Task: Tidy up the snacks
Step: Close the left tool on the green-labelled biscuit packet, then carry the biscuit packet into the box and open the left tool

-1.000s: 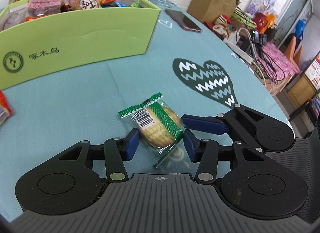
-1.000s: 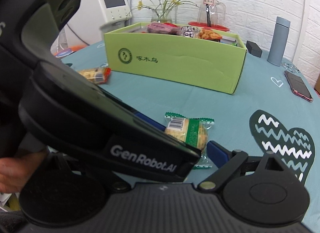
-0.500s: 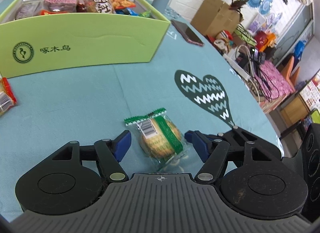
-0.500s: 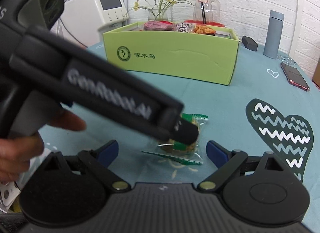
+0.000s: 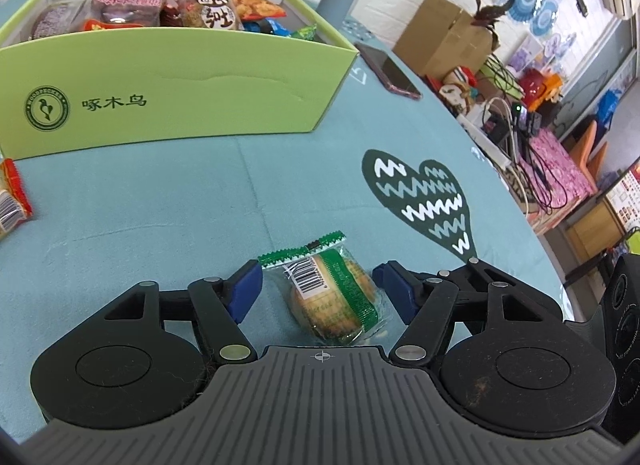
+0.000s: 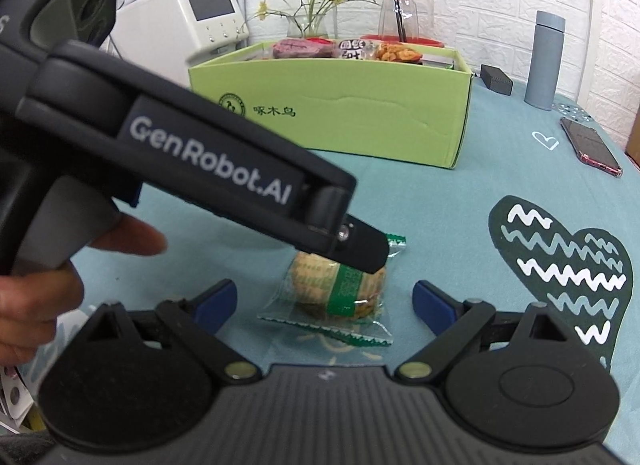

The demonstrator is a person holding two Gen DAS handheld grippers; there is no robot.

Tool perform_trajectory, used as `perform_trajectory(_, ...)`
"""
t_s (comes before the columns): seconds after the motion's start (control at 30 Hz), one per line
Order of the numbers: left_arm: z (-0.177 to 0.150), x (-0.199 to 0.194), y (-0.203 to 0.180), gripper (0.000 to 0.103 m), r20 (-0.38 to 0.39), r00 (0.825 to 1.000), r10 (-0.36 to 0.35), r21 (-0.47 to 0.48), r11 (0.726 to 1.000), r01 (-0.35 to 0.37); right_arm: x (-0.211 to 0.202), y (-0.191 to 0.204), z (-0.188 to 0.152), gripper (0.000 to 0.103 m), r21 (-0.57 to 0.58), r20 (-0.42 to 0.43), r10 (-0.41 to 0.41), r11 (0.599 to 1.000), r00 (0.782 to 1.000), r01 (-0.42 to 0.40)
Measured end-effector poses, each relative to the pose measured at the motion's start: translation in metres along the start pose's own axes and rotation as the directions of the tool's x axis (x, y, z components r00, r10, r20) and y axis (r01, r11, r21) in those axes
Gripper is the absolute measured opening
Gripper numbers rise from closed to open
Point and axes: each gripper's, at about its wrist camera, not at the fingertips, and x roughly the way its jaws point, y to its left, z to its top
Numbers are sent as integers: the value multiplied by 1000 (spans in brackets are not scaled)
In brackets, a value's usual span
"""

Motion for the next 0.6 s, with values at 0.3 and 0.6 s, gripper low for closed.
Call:
perform_trajectory(0.3, -13, 4, -6, 32, 9, 1000, 15, 46, 999, -15, -7, 9, -5, 67, -16, 32, -18, 1000, 999, 18)
perform_trajectory(0.6, 15, -36, -7, 13, 132, 991, -7, 6, 1000, 6, -32, 19, 26, 67, -43, 131, -37, 998, 991, 43)
